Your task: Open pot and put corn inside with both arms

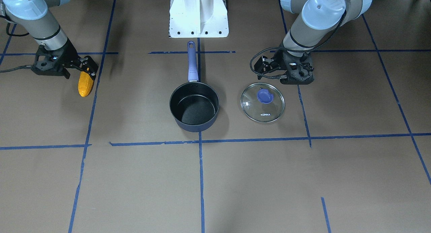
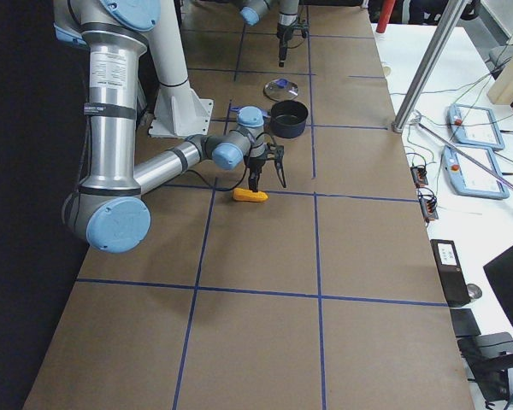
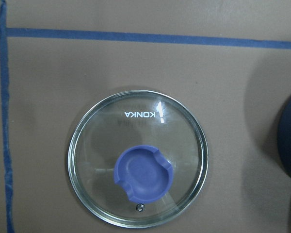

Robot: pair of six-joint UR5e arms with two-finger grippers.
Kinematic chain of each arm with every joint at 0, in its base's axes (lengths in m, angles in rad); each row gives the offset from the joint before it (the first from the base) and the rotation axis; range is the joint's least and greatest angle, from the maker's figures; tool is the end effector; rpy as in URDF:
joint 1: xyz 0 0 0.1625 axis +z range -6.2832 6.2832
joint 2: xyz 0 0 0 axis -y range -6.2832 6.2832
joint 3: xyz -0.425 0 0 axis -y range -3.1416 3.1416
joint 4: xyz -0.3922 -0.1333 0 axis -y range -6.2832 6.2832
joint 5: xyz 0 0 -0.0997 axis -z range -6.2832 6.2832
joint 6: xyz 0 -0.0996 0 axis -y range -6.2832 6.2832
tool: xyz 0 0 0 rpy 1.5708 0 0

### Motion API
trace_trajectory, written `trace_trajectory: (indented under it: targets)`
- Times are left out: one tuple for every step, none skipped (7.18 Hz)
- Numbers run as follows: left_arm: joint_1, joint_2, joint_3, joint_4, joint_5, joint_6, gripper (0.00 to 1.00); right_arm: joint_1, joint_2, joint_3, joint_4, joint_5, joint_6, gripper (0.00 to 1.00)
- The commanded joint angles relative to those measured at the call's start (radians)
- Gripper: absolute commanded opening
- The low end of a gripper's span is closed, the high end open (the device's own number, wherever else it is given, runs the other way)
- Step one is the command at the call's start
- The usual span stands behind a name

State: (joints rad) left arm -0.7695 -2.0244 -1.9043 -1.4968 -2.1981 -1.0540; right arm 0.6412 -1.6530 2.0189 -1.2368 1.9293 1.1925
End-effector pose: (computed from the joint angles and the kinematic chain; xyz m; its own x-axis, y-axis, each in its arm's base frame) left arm 0.3726 -0.4651 0.2625 0.6144 -0.0382 -0.7881 -0.0184 0.9979 -0.0627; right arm -0.3160 -0.3586 0.4529 0.7096 0.0981 0.6977 -0.1258 0.9920 -0.0115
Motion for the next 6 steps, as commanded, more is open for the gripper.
trace_trajectory:
  targets:
    - [-0.017, 0.000, -0.009, 0.004, -0.003, 0.000, 1.00, -0.049, -0.008, -0.040, 0.023, -0.036, 0.016, 1.00]
    - [-0.024, 0.000, -0.009, 0.004, -0.003, 0.000, 1.00, -0.061, -0.008, -0.055, 0.023, -0.041, 0.016, 1.00]
    - [-0.030, 0.001, -0.010, 0.004, -0.003, 0.000, 1.00, -0.063, -0.008, -0.062, 0.023, -0.041, 0.016, 1.00]
    - [-0.036, 0.006, -0.021, 0.006, -0.003, 0.000, 1.00, -0.064, -0.008, -0.066, 0.022, -0.041, 0.016, 1.00]
    - [-0.050, 0.012, -0.033, 0.006, -0.009, 0.000, 1.00, -0.066, -0.008, -0.072, 0.022, -0.039, 0.016, 1.00]
    - [-0.056, 0.013, -0.045, 0.012, -0.009, 0.000, 1.00, -0.071, -0.008, -0.074, 0.022, -0.039, 0.024, 0.92]
